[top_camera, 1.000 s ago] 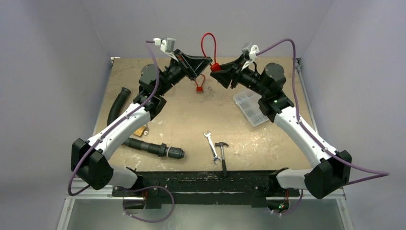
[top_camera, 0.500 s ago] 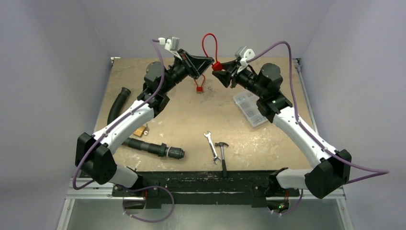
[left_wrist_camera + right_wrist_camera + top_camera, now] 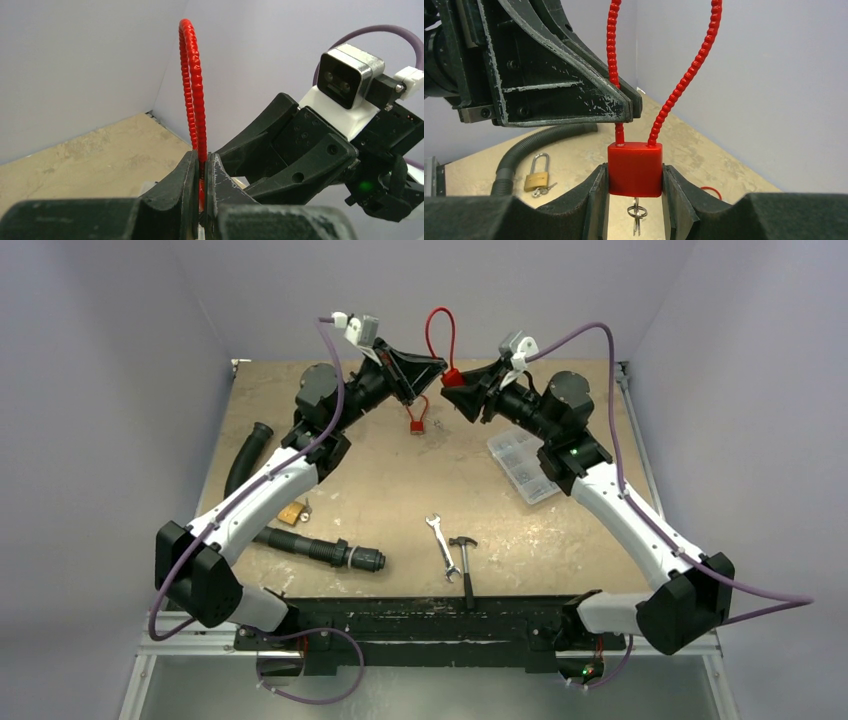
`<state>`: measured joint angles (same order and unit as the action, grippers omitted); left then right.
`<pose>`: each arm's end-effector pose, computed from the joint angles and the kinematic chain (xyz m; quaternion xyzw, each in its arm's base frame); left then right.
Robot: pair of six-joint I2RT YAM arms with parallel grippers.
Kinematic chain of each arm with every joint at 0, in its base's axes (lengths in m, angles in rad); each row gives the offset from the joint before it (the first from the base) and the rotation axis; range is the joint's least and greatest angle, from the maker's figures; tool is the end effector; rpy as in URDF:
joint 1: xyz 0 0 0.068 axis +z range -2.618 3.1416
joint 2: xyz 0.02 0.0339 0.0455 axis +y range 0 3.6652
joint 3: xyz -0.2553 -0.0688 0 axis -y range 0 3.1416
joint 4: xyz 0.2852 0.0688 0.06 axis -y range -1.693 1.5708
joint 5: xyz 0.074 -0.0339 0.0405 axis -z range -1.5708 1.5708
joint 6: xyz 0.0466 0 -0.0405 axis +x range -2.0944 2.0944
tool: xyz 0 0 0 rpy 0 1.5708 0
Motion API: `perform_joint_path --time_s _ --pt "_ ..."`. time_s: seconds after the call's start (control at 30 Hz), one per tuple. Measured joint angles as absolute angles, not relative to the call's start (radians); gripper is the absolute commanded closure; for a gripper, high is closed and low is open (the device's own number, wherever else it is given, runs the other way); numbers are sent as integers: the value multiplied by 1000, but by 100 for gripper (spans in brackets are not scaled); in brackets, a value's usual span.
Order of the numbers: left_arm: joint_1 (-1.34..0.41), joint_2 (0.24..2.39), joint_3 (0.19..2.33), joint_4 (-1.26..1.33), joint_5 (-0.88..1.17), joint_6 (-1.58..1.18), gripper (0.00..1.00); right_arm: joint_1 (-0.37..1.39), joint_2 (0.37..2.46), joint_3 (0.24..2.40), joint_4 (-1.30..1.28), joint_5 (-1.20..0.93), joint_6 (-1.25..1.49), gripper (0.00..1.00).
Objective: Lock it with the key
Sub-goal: Lock the lock.
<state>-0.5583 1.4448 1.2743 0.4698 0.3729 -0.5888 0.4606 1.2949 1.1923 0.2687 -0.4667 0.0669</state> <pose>0.3229 -0.2217 0.4121 0.1402 0.5857 -0.5215 0.6044 0.3081 0.1763 0.4087 -0.2960 0.5818 0.3378 0.6780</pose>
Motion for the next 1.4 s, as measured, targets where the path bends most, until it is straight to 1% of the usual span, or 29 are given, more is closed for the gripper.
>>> perform_joint_path --time_s 0.13,0.17,0.2,0.27,0.3,0.4,0.47,0.57,0.63,0.67,0.83,0.9,1.0,1.1,1.3,1.33,1.4 --pt "-524 1431 1291 441 441 -574 99 461 1274 1180 273 -473 69 100" --pt "-514 1431 1295 439 464 -579 93 461 1267 1172 278 -474 70 100" --pt "-501 1431 1298 431 493 -586 84 461 1261 1164 284 -474 71 100" --pt "-482 1431 1301 424 546 -596 58 463 1254 1152 292 -475 73 100" --pt "-472 1431 1301 421 568 -599 49 463 1252 1148 298 -475 73 100" --pt "-432 1432 1301 401 622 -610 30 455 1235 1144 321 -470 76 100" --pt "-413 1432 1301 393 643 -609 22 450 1219 1144 331 -465 74 100" --pt "-405 1432 1306 373 664 -605 16 445 1197 1143 341 -463 67 100" --pt "-405 1429 1306 357 674 -605 8 444 1189 1138 345 -465 60 100" --pt "-406 1428 1306 351 680 -606 6 444 1188 1136 344 -467 57 100" --pt "-406 1425 1310 349 714 -628 4 444 1190 1133 311 -465 15 100" --pt "-405 1425 1333 316 739 -625 1 444 1191 1133 282 -466 -24 100" --pt "-405 1426 1395 254 782 -603 0 444 1191 1133 226 -471 -87 100" --pt "-405 1426 1453 196 810 -578 0 444 1191 1133 156 -490 -167 100" --pt "-404 1456 1483 110 808 -563 0 444 1184 1133 41 -531 -317 100" --pt "-402 1467 1489 98 806 -563 1 444 1183 1133 29 -539 -331 100" --pt "-391 1493 1499 72 808 -564 6 444 1178 1133 -2 -553 -365 100"
